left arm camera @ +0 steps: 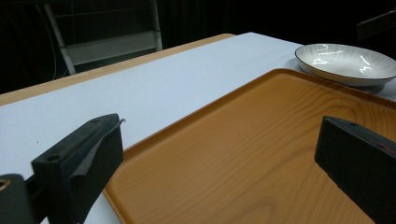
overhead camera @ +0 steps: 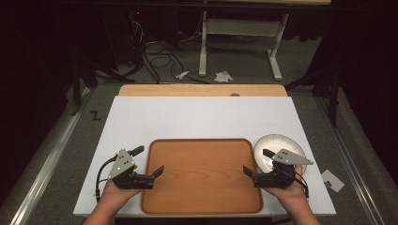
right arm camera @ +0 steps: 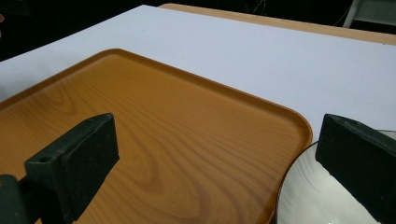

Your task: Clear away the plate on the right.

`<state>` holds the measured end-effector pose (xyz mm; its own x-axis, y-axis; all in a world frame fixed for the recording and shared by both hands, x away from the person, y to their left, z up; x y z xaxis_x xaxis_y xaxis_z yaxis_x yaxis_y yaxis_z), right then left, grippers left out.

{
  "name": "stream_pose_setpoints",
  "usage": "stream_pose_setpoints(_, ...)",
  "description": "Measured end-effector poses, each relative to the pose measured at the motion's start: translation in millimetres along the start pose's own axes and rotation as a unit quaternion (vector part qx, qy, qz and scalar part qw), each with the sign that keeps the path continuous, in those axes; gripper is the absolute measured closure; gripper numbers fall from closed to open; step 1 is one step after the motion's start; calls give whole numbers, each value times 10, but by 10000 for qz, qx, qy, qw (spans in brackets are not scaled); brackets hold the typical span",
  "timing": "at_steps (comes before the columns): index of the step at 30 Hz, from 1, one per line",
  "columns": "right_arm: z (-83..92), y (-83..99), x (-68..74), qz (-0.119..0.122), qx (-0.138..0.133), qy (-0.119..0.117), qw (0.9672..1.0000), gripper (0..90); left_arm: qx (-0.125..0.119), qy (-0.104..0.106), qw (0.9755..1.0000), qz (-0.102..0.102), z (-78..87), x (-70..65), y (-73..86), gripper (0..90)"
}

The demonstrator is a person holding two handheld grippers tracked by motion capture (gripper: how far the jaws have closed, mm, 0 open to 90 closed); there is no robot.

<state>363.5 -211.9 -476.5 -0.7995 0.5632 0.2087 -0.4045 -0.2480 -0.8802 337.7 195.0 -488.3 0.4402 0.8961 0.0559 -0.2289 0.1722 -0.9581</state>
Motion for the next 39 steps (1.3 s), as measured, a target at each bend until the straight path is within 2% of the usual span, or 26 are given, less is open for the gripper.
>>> stream_pose_setpoints(8, 4, -3, 8, 61, -24, -62, 10000, 0, 0, -14, 10000, -25, 0, -2, 1, 20)
stream_pose_setpoints(14, 5, -4, 13, 84, -32, -64, 9999, 0, -106, -36, 9999, -29, 11, 1, -10, 25)
stream_pose_setpoints(24, 53, -30, 0, 84, -147, -27, 9999, 0, -86, -57, 9999, -2, 12, 11, -11, 25)
stream_pose_setpoints(25, 72, -36, -11, 21, -144, 19, 9999, 0, -89, -69, 9999, -14, 14, 20, -12, 25)
stream_pose_setpoints(34, 166, -55, -77, 12, -247, 180, 9995, 0, -110, -82, 9999, 60, 23, 36, -19, 23)
stream_pose_setpoints(39, 271, -31, -190, -134, -286, 356, 9989, 0, -106, -68, 9999, 72, 25, 45, -20, 23)
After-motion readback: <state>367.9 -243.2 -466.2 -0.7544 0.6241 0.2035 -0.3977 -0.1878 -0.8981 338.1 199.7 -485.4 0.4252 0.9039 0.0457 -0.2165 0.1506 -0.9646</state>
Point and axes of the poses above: each handheld gripper's, and its own axes: z roughly backward along the jaws, y roughly out of its underside, x roughly to its left, the point moved 4 cm from there along -z, roughly forward along the jaws, and after that the axes turned 15 degrees about -y, right-handed, at the moved point
